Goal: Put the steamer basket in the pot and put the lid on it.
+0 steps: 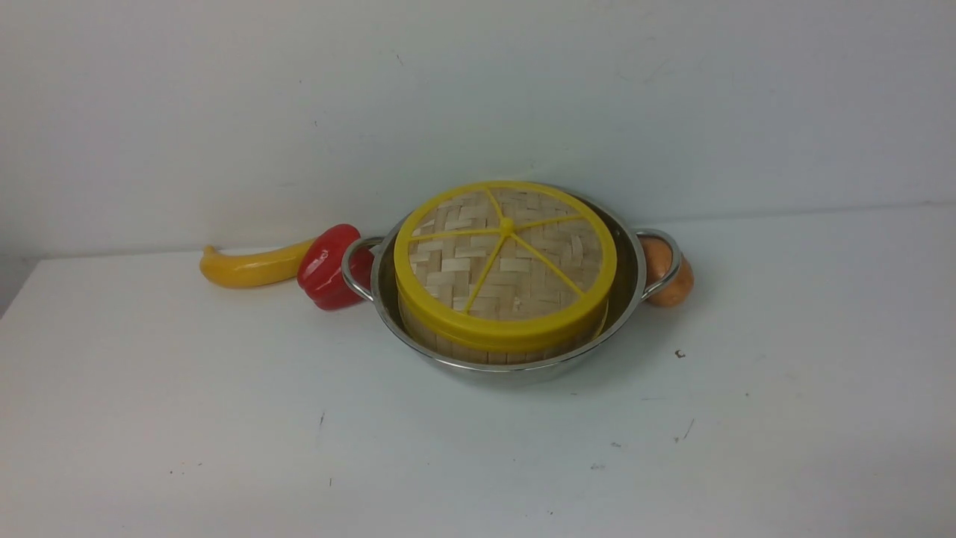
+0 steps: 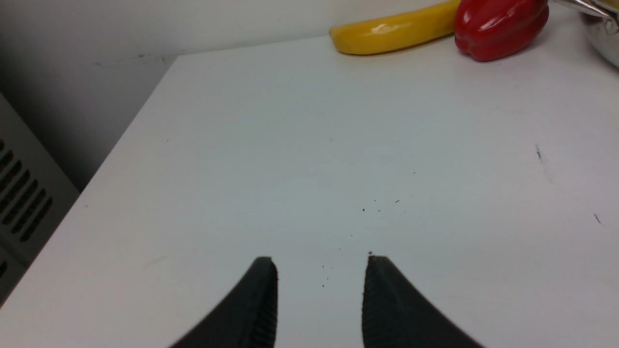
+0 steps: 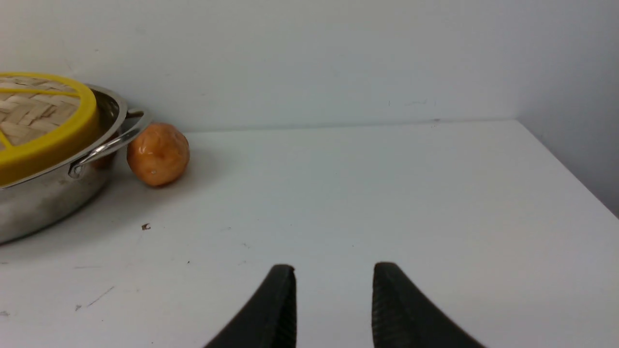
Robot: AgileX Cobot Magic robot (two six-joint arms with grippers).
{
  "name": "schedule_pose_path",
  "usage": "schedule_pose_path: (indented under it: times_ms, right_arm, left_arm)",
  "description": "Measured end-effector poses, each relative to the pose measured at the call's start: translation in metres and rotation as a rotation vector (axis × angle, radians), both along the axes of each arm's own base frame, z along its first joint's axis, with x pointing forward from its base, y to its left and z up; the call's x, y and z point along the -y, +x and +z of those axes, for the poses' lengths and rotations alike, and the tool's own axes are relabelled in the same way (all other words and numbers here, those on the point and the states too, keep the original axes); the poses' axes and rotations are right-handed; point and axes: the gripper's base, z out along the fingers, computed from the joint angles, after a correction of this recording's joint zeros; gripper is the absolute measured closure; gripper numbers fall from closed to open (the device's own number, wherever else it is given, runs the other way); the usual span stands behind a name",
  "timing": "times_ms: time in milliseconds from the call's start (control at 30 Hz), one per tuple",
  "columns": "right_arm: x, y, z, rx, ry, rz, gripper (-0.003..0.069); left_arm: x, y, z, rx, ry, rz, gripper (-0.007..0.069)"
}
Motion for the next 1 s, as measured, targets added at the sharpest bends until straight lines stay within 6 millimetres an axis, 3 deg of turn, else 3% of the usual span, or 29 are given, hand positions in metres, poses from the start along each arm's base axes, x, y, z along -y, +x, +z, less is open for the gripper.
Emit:
schedule_pose_path:
  times_ms: [1000]
  right_arm:
    - [-0.0022,0.0008,0.0000,0.033,0.055,0.014,0.0418]
  left_arm:
    - [0.0000,0.0000,0.0000,0.000,0.000,0.000,0.0384]
